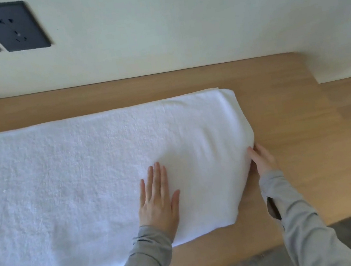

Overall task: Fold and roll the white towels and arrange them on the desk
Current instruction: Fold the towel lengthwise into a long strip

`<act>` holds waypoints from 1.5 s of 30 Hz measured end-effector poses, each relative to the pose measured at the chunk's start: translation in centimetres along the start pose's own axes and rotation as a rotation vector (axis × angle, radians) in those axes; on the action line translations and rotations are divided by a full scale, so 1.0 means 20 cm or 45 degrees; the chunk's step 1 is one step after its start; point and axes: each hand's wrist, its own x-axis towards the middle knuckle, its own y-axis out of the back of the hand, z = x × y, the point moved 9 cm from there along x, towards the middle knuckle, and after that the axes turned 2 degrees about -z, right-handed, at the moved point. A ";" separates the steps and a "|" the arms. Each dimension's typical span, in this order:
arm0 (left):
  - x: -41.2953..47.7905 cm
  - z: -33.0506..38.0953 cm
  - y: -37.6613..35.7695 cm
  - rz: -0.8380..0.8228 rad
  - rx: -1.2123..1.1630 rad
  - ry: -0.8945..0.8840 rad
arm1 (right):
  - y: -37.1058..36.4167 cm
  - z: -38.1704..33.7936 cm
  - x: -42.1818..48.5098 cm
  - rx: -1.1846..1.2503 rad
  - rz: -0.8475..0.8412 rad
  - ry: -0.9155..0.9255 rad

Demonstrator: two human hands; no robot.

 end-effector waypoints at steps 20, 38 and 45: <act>0.05 0.09 -0.16 0.026 0.220 0.240 | -0.29 -0.17 -0.02 0.204 -0.984 -0.037; 0.05 0.11 -0.15 0.022 0.207 0.247 | 0.33 0.14 -0.10 -0.841 -0.223 0.172; 0.05 0.11 -0.15 0.031 0.199 0.244 | 0.37 0.15 -0.21 -0.568 0.001 0.286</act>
